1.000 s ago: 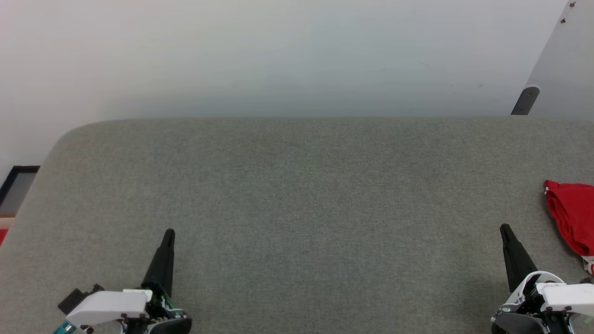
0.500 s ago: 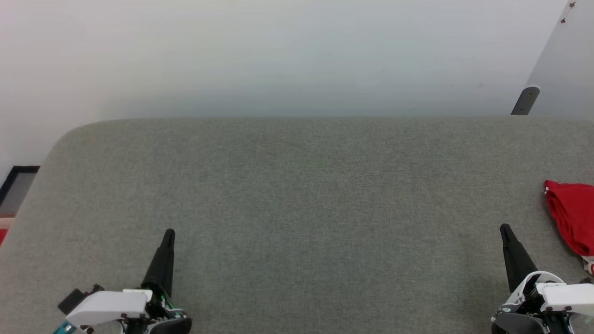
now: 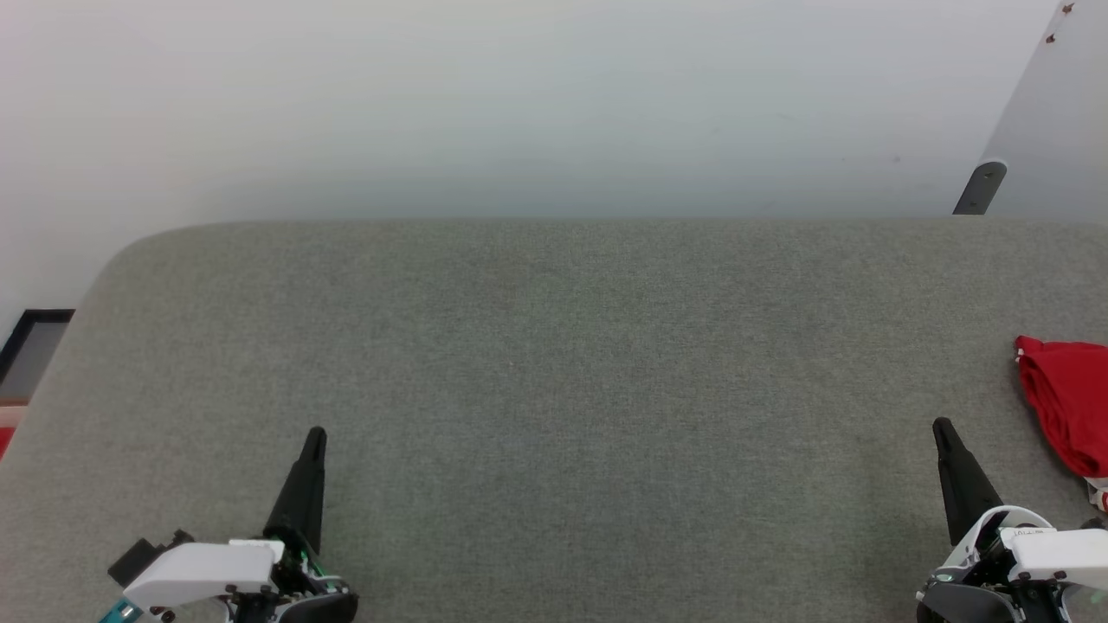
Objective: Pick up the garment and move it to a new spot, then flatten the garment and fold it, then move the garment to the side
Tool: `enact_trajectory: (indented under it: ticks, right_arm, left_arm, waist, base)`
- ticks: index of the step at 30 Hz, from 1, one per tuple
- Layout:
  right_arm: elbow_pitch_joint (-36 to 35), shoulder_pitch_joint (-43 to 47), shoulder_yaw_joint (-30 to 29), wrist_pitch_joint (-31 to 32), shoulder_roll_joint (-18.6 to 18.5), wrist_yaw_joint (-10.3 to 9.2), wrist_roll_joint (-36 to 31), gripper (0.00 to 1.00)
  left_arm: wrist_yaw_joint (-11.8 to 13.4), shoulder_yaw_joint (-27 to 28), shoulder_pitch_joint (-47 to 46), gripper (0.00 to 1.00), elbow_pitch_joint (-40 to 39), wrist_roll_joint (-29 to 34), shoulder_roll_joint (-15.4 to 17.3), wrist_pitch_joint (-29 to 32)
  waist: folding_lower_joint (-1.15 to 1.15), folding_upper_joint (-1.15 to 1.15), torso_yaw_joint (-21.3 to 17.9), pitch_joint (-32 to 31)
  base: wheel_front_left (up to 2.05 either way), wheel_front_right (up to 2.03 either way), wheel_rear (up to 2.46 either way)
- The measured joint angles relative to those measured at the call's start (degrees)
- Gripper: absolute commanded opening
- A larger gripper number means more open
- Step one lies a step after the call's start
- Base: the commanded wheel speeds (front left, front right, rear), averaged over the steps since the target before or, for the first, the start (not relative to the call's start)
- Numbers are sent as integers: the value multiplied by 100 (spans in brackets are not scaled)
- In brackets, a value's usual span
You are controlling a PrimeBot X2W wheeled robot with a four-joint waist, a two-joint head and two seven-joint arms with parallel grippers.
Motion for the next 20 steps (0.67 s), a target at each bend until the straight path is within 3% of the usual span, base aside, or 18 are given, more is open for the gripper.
enact_trajectory:
  ticks: [20]
  right_arm:
    - [0,1,0,0,0,1,0,0]
  left_arm:
    - [0,2,-1,0,0,1,-2,1]
  waist:
    - [0,0,0,0]
  base:
    - [0,0,0]
